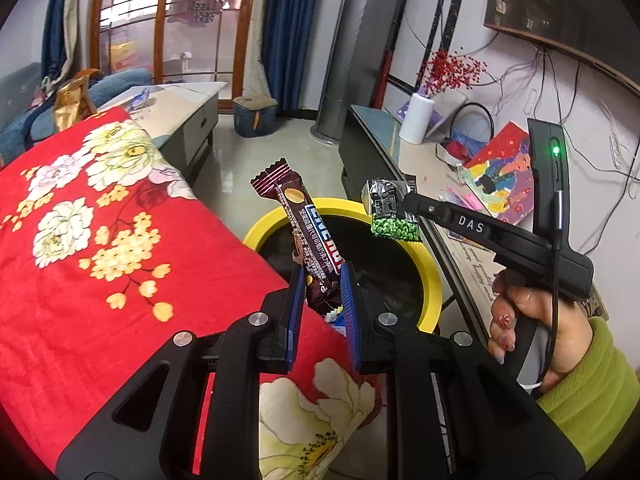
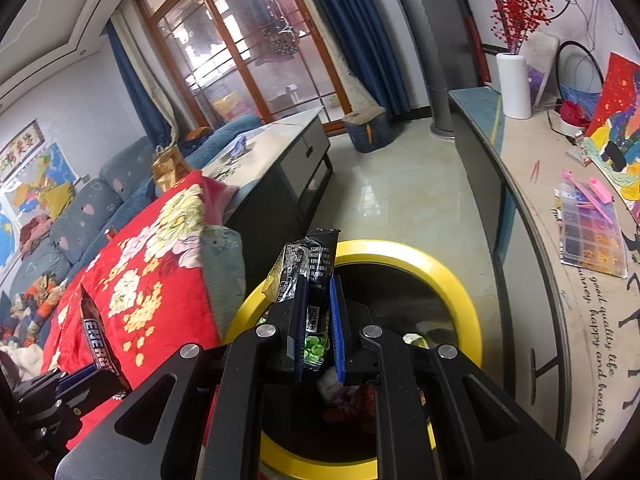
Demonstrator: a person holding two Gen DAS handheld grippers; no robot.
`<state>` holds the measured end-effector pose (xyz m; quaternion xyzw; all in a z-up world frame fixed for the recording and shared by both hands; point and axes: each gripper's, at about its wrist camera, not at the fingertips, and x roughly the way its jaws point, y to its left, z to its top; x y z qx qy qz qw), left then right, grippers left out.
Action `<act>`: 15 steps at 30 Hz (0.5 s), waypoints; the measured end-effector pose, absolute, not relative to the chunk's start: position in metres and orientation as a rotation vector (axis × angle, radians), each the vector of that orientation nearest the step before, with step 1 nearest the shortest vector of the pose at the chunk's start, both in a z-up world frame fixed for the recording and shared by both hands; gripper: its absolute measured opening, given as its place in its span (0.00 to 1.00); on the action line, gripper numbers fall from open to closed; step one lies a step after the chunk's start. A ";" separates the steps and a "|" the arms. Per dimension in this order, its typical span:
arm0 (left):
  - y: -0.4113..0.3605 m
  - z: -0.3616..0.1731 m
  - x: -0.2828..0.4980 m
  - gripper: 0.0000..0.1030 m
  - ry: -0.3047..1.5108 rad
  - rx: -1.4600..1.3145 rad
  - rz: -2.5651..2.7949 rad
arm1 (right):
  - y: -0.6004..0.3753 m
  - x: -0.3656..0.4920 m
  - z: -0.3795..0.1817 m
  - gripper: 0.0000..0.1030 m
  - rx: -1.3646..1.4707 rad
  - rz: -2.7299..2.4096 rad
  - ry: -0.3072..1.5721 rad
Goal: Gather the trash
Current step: 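Carry the chocolate bar and black-green packet with both tools over the yellow bin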
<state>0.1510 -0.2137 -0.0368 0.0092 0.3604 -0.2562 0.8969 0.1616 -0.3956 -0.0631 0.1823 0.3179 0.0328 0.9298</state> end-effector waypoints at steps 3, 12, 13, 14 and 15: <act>-0.220 -0.039 0.152 0.13 0.753 0.026 -0.543 | -0.403 0.160 -0.065 0.11 0.379 0.042 0.650; -0.238 -0.053 0.159 0.13 0.782 0.036 -0.606 | -0.421 0.158 -0.076 0.11 0.415 -0.004 0.662; -0.240 -0.054 0.159 0.13 0.786 0.038 -0.615 | -0.423 0.158 -0.077 0.11 0.418 -0.008 0.664; -0.242 -0.056 0.159 0.13 0.789 0.040 -0.620 | -0.424 0.158 -0.078 0.11 0.421 -0.008 0.666; -0.245 -0.059 0.160 0.13 0.793 0.046 -0.625 | -0.425 0.158 -0.079 0.11 0.423 -0.009 0.670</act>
